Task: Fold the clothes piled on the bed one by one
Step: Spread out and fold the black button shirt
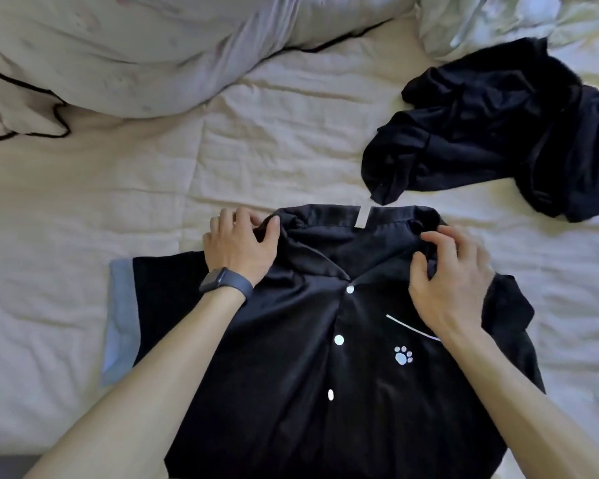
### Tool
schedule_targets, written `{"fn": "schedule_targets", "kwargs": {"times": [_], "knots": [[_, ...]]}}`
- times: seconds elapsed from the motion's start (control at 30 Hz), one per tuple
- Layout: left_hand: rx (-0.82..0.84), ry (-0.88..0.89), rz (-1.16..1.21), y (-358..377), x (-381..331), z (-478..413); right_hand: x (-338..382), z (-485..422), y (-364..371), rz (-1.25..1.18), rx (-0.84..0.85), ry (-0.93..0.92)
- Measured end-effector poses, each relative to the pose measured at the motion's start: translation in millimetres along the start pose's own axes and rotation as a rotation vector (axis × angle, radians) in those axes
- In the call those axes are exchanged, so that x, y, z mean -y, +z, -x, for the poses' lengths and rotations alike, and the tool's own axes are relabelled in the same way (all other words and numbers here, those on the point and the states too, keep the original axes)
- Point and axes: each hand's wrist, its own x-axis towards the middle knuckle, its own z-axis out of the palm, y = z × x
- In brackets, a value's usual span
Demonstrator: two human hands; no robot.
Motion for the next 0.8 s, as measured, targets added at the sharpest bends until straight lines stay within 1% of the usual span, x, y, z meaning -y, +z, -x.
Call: {"fn": "schedule_targets", "kwargs": {"times": [0.07, 0.13, 0.2, 0.27, 0.33, 0.37, 0.43, 0.47, 0.53, 0.6, 0.63, 0.67, 0.73, 0.8], "knots": [[0.173, -0.016, -0.037, -2, -2, -9, 28, 8, 10, -0.047, 0.031, -0.142], [0.326, -0.024, 0.071, -3, -3, -18, 54, 9, 21, -0.074, 0.136, -0.196], [0.377, -0.024, 0.229, -2, -4, -21, 73, 6, 33, -0.111, 0.271, -0.184], [0.429, -0.093, 0.445, -2, -3, -20, 85, 5, 44, -0.227, 0.374, -0.111], [0.469, -0.158, 0.627, 0, -1, -18, 90, 6, 52, -0.307, 0.434, -0.062], [0.45, -0.164, 0.64, 0, 1, -17, 90, 8, 53, -0.306, 0.441, -0.061], [0.336, -0.193, 0.57, 0, 3, -19, 85, 9, 53, -0.297, 0.406, -0.057], [0.295, -0.223, 0.545, 2, 5, -21, 81, 8, 49, -0.3, 0.347, -0.044], [0.259, -0.222, 0.574, 4, 5, -26, 66, 3, 39, -0.275, 0.139, -0.018], [0.25, -0.066, 0.525, 8, 5, -30, 40, -5, 25, -0.174, -0.058, 0.068], [0.263, 0.024, 0.476, 11, 7, -31, 24, -10, 17, -0.128, -0.088, 0.134], [0.295, 0.094, 0.412, 13, 10, -34, 8, -16, 10, -0.098, -0.06, 0.204], [0.343, 0.183, 0.287, 15, 15, -40, -21, -27, 1, -0.039, 0.096, 0.282], [0.322, 0.262, 0.17, 17, 18, -45, -42, -38, -1, 0.026, 0.236, 0.241]]}}
